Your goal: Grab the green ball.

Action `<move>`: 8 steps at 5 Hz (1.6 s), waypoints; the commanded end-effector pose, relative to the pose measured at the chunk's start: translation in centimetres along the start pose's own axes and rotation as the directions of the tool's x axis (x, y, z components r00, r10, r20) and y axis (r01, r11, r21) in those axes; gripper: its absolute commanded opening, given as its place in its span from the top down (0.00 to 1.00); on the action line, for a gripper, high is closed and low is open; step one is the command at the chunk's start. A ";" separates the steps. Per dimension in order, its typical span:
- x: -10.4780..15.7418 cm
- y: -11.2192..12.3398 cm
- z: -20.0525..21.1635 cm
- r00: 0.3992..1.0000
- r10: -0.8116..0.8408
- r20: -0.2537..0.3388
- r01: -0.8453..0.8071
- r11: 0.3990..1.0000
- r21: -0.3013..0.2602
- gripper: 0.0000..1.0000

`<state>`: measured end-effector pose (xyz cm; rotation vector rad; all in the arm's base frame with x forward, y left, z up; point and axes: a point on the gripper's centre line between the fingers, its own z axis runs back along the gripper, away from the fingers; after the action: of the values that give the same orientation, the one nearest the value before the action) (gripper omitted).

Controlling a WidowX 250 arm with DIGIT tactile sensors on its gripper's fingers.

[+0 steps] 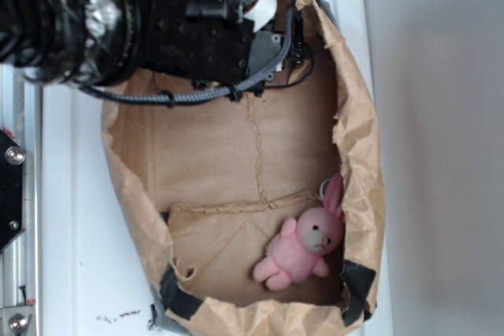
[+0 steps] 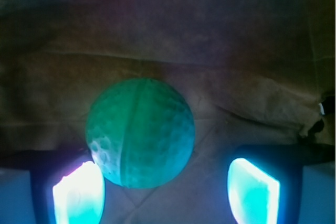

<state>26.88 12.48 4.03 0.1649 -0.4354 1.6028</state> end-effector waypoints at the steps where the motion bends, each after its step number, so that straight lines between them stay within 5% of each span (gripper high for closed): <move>1: 0.5 0.0 -0.5 0.999 0.025 0.034 -0.024 0.999 -0.023 0.00; 4: 0.0 0.0 -0.9 0.998 0.014 0.057 -0.012 1.000 -0.026 0.00; 5: 0.1 0.0 -0.9 0.998 0.028 0.053 -0.026 0.999 -0.033 1.00; 8: 0.1 0.2 -0.6 0.998 -0.024 0.055 0.027 0.998 -0.056 1.00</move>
<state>27.12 12.45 2.33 0.1906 -0.4815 1.5481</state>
